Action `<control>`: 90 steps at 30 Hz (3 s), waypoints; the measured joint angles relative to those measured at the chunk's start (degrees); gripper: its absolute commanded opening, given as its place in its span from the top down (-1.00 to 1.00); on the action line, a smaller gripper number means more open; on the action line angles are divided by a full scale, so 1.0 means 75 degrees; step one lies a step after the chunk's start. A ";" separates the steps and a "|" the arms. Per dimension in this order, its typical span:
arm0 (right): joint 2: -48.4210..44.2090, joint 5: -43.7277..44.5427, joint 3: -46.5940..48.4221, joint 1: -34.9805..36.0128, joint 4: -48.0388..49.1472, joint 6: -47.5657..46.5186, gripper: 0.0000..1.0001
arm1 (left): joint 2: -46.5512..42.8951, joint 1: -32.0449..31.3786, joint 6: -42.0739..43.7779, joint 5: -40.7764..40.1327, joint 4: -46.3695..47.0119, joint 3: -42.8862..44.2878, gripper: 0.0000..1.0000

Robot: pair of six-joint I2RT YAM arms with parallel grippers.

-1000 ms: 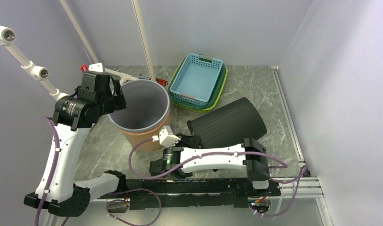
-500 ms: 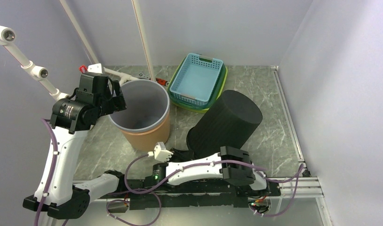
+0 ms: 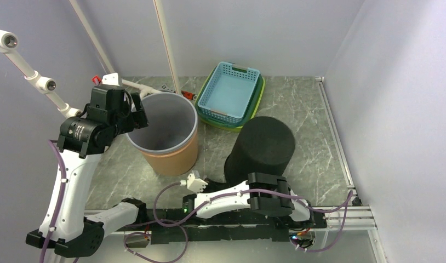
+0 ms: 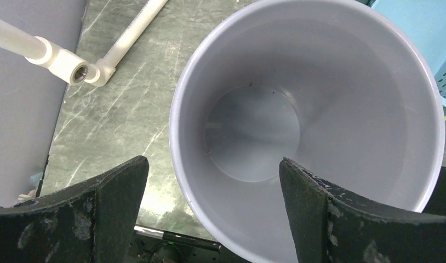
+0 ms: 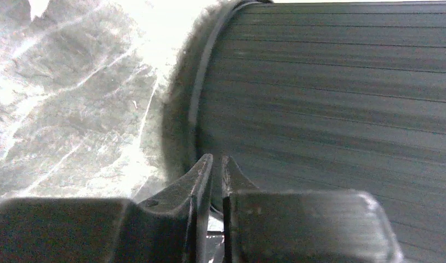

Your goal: Turn the large container upside down

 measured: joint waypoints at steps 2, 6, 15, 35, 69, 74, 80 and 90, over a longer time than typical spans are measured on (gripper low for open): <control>0.0012 -0.0023 -0.0204 0.0000 0.0152 -0.0038 1.00 | -0.0038 0.0000 -0.0003 0.0041 0.0009 -0.0029 -0.89; 0.0029 -0.0061 -0.0402 0.0000 0.0487 -0.0119 1.00 | -0.0064 0.0000 0.0000 0.0082 0.0012 -0.0038 -0.89; 0.0484 -0.0058 -0.0420 0.0000 0.0761 -0.0105 1.00 | -0.0187 0.0000 0.0000 0.0111 0.0012 -0.0076 -0.89; -0.3698 -0.2652 -0.1830 -0.0154 0.4363 -0.1472 -0.49 | -0.0213 0.0000 0.0003 0.0286 0.0020 -0.0079 -0.89; -0.6557 -0.4858 -0.3325 -0.5115 0.4144 -0.2072 -0.89 | -0.0143 0.0000 0.0154 0.0804 0.0472 -0.0213 -0.89; -0.7411 -0.5336 -0.3325 -0.4884 0.4022 -0.1947 -0.89 | -0.0143 0.0000 0.0204 0.0866 0.0490 -0.0213 -0.89; -0.8189 -0.5470 -0.3736 -0.4584 0.3477 -0.1443 -0.89 | -0.0143 0.0000 0.0207 0.0863 0.0490 -0.0213 -0.89; -0.8428 -0.4103 -0.4115 -0.4485 0.1961 0.0268 -0.84 | -0.0143 0.0000 0.0227 0.0906 0.0498 -0.0216 -0.89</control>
